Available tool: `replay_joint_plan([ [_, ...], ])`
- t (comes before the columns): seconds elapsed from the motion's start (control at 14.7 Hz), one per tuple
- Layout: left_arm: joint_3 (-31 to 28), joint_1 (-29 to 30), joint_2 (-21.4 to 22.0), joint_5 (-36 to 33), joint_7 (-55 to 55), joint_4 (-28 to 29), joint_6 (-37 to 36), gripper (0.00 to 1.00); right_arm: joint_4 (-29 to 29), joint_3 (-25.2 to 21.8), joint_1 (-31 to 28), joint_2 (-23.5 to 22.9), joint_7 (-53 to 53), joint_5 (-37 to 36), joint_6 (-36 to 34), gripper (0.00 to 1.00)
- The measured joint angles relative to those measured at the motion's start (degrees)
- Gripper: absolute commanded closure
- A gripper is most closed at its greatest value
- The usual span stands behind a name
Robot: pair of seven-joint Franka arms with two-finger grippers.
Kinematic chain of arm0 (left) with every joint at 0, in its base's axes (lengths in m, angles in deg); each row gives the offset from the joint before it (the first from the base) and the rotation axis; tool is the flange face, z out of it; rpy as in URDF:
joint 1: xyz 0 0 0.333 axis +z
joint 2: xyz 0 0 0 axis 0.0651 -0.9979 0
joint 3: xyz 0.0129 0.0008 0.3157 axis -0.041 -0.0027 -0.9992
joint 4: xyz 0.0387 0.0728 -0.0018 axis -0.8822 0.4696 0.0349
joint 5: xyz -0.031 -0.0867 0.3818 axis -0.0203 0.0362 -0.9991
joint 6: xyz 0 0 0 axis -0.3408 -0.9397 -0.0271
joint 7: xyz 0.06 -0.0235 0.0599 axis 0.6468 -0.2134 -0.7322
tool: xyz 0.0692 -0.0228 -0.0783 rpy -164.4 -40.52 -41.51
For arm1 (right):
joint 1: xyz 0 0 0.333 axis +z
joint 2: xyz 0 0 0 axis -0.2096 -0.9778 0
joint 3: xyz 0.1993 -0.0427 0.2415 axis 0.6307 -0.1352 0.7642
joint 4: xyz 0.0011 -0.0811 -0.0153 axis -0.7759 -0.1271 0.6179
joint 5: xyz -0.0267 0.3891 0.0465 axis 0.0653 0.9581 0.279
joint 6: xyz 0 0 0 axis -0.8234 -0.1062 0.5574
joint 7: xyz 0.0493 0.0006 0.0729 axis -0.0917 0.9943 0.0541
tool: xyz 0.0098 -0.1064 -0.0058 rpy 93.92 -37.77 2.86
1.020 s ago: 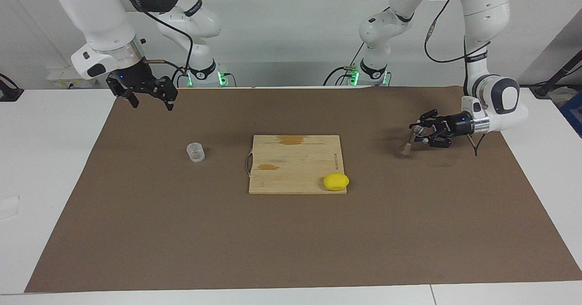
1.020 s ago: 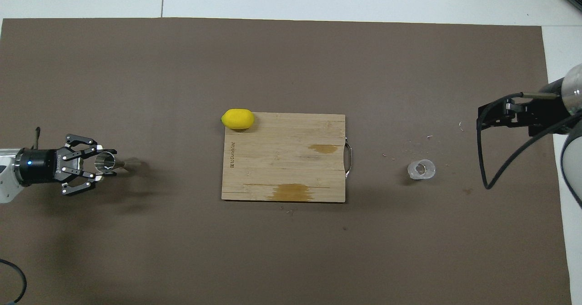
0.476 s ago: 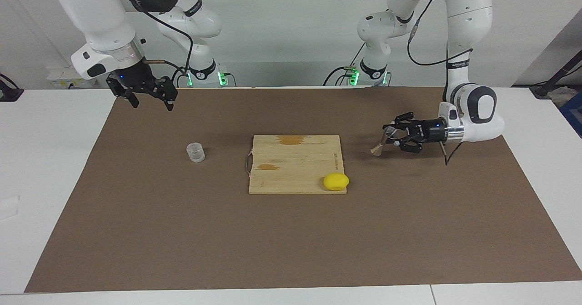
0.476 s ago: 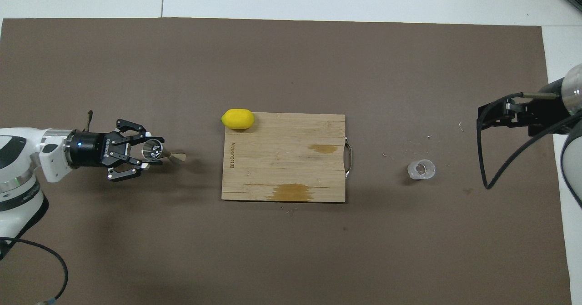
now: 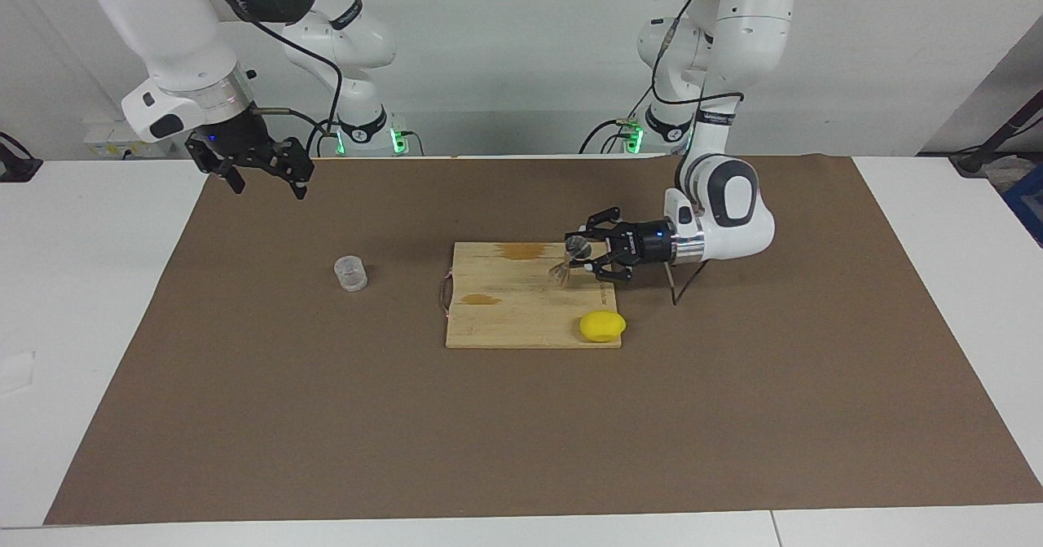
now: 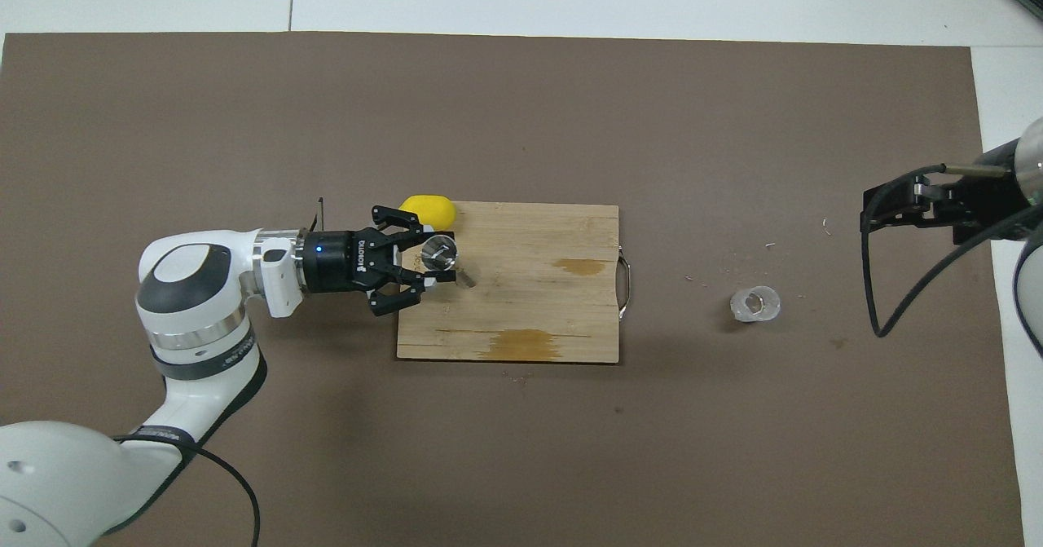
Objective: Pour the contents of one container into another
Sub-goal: 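Carry the dark cup onto the wooden board with the left gripper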
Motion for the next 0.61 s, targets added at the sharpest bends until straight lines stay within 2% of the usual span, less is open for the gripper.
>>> replay_joint_plan([
  [0.07,0.0,-2.8,0.1,2.7,0.0,0.0,3.1,0.63,0.0,0.0,-0.3,0.0,0.0,0.0,0.0,0.08],
  [0.34,0.1,-15.2,0.5,17.0,6.1,-0.1,17.2,0.63,-0.1,-0.1,-1.4,0.0,-1.7,0.0,0.6,0.00],
  [0.61,0.1,-23.1,0.5,27.1,14.5,-0.3,25.2,0.62,-1.8,-0.1,-2.0,0.1,-14.2,0.0,0.8,0.00],
])
